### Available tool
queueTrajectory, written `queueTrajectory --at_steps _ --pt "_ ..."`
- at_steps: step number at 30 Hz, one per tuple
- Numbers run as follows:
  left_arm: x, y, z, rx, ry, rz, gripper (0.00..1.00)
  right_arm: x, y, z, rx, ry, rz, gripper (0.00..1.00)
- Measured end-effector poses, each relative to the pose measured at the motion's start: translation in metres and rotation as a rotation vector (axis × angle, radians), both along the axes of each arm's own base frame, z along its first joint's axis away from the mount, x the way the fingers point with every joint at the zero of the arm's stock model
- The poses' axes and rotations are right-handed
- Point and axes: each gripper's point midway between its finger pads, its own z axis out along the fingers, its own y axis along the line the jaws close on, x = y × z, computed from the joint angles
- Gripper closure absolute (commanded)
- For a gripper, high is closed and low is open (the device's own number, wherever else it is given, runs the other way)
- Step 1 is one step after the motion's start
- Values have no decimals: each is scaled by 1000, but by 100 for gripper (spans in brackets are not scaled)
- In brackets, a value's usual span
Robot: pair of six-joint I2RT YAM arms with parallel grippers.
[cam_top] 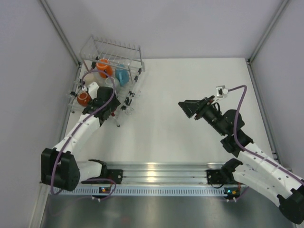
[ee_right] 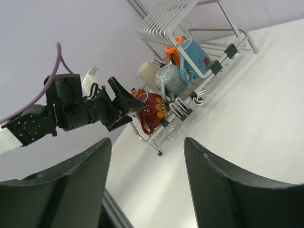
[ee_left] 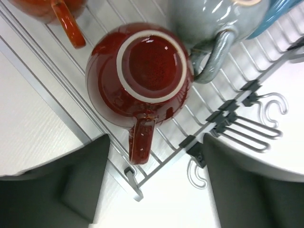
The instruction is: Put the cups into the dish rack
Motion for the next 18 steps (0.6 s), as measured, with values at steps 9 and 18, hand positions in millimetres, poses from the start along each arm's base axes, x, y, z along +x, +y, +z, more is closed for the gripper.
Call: queueTrajectory --at_steps 9,18 --pt "4 -14 96 -47 -218 -110 2 9 -5 3 -129 82 -46 1" --pt "-16 -102 169 -266 -405 -614 2 26 -42 13 -274 213 -261 1"
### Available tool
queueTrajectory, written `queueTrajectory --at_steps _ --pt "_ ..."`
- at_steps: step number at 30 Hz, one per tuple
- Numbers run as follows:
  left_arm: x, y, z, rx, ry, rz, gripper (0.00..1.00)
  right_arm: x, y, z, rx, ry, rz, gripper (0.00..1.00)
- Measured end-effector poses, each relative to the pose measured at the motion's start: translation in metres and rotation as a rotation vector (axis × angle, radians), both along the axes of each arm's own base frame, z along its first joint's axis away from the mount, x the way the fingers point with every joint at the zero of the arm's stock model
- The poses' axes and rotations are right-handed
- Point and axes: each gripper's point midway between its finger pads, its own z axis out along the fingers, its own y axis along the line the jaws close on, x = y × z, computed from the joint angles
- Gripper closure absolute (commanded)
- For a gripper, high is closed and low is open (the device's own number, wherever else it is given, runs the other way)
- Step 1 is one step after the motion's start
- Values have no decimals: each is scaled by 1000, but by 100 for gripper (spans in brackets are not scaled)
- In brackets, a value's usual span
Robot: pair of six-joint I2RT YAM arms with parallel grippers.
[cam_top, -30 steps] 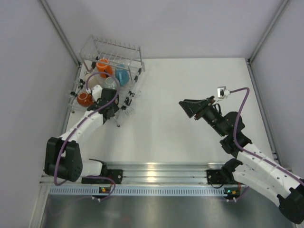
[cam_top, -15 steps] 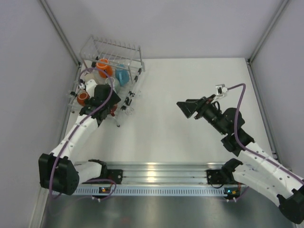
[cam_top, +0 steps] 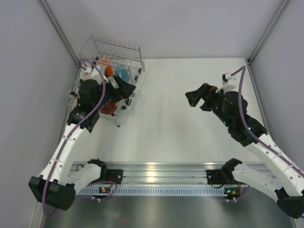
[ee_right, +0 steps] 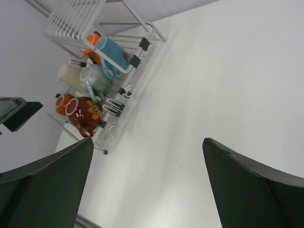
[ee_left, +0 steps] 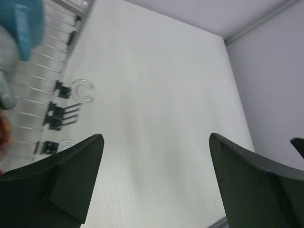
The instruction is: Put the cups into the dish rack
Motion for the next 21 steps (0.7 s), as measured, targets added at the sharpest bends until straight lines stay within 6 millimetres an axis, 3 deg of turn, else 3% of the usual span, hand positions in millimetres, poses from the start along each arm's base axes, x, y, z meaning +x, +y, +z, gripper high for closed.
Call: queueTrajectory --at_steps 10,14,21 --pt "-60 -106 19 -78 -88 -463 2 -7 -35 -16 -137 33 -104 1" --pt "-71 -118 18 -92 -103 -524 2 -10 -40 -15 -161 23 -107 1" --pt "-78 -119 11 -92 -94 -541 2 -13 -43 -9 -167 -4 -102 0"
